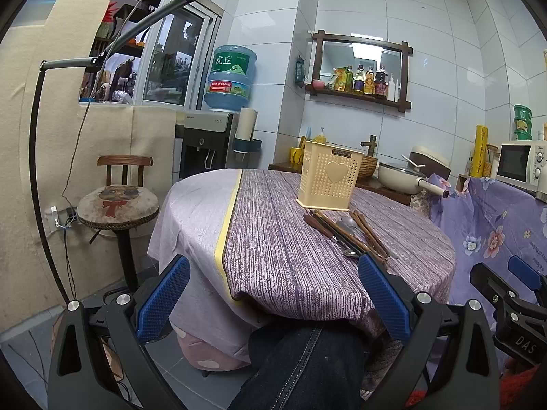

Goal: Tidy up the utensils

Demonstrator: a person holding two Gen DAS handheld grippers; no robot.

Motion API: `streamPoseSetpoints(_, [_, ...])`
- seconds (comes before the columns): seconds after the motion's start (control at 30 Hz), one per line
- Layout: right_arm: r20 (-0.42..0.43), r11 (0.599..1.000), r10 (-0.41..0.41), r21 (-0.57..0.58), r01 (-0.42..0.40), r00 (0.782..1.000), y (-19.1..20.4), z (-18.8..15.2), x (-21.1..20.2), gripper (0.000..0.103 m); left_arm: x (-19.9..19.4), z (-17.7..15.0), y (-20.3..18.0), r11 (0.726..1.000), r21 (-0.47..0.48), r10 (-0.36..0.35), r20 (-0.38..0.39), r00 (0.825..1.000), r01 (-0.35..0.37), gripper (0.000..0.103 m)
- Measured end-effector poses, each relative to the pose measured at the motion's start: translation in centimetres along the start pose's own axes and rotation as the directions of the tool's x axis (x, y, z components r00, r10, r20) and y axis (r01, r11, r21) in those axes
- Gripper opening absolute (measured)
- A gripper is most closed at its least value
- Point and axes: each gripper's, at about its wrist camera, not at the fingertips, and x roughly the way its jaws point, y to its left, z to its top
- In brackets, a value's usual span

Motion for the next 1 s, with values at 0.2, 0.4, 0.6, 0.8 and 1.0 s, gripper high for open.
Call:
streamPoseSetpoints(0.2, [0.0, 1.0, 0.0, -0.001, 0.0, 1.0, 0.0, 0.0, 0.0, 0.098, -0.1, -0.9, -0.2, 1.0, -0.004, -0.009, -0.009, 1.0, 0.009, 0.098])
streamPoseSetpoints(0.4, [-0.001, 1.0, 0.001, 0.0, -0.001, 1.0, 0.0, 0.0, 0.1, 0.098, -0.2, -0.9, -0.1, 1.0, -0.006, -0.007, -0.014, 1.0, 0.006, 0.098])
streamPoseSetpoints(0.6, [-0.009, 1.0, 0.0, -0.001, 0.0, 1.0, 0.0, -0.4, 0.2, 0.098, -0.4, -1.1, 0.0, 1.0, -0.006, -0.005, -0.022, 1.0, 0.005, 0.098])
streamPoseSetpoints(0.8, [-0.013, 1.0, 0.001, -0.001, -0.001, 1.0, 0.0, -0.4, 0.5, 0.098, 0.1, -0.8, 0.3, 1.0, -0.006, -0.003, -0.03, 1.0, 0.003, 0.098])
streamPoseSetpoints(1.0, [-0.016, 1.0, -0.001, -0.001, 0.001, 1.0, 0.1, -0.5, 0.4, 0.098, 0.3, -0.9, 0.2, 1.0, -0.005, -0.002, -0.034, 0.999, 0.002, 0.098])
